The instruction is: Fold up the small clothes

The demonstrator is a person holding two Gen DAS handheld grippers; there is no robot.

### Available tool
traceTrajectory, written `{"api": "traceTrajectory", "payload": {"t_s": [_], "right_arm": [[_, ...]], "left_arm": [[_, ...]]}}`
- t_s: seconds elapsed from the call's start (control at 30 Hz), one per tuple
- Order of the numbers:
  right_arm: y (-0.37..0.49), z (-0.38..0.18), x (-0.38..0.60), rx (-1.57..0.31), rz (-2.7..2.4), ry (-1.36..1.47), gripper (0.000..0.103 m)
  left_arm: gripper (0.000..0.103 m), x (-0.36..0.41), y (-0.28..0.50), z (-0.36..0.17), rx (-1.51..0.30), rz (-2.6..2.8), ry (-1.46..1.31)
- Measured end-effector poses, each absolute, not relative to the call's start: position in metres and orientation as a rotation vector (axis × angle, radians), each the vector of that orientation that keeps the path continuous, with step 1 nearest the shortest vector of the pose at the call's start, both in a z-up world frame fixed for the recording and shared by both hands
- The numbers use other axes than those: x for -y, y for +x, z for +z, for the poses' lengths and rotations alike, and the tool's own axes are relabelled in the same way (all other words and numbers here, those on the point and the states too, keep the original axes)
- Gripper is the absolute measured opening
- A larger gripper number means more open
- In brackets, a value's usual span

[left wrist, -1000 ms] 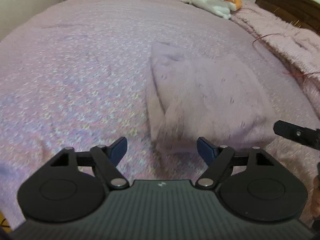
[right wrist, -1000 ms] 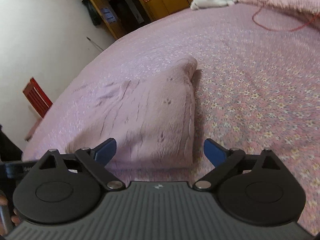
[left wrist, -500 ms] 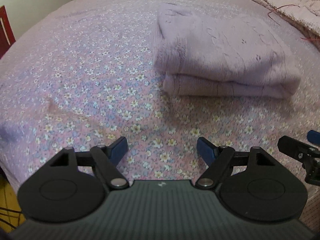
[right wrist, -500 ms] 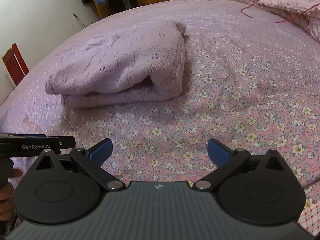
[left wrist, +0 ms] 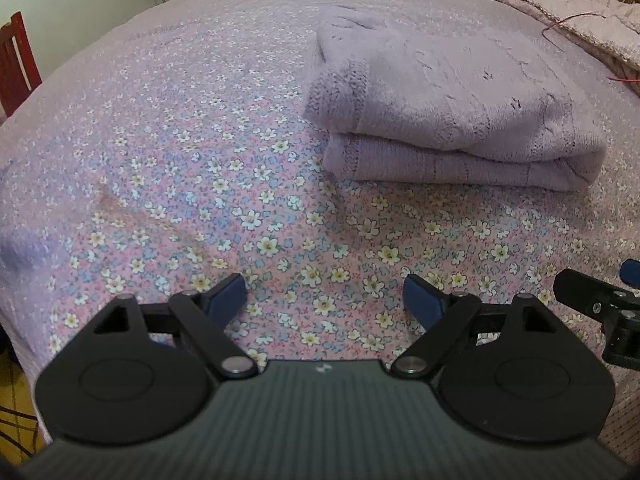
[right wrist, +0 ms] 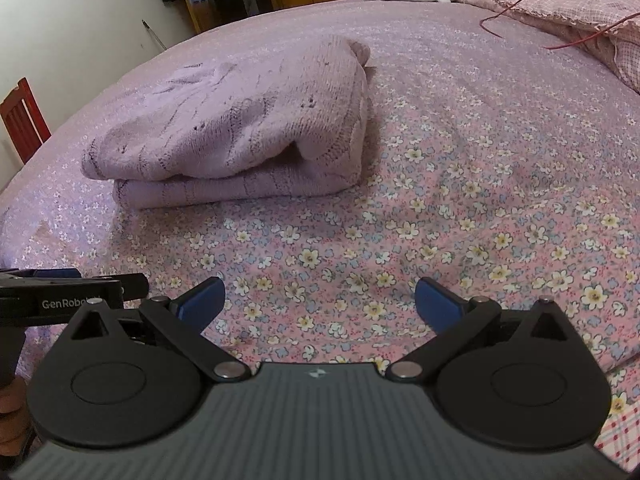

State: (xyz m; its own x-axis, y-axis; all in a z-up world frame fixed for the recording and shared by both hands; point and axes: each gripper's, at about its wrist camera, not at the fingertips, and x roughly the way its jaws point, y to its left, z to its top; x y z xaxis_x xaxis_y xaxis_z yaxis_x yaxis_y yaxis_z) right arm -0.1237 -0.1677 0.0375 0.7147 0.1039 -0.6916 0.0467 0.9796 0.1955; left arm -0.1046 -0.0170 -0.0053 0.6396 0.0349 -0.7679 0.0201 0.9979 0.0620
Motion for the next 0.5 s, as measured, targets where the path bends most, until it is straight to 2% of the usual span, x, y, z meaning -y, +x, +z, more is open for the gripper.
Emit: {"api": "traceTrajectory", "payload": {"t_s": [0.5], "right_arm": [[-0.1229, 0.0350, 0.1674, -0.777, 0.031, 0.206, 0.103]], "left_arm": [[0.088, 0.0190, -0.1042, -0.0074, -0.872, 0.009, 0.070]]}}
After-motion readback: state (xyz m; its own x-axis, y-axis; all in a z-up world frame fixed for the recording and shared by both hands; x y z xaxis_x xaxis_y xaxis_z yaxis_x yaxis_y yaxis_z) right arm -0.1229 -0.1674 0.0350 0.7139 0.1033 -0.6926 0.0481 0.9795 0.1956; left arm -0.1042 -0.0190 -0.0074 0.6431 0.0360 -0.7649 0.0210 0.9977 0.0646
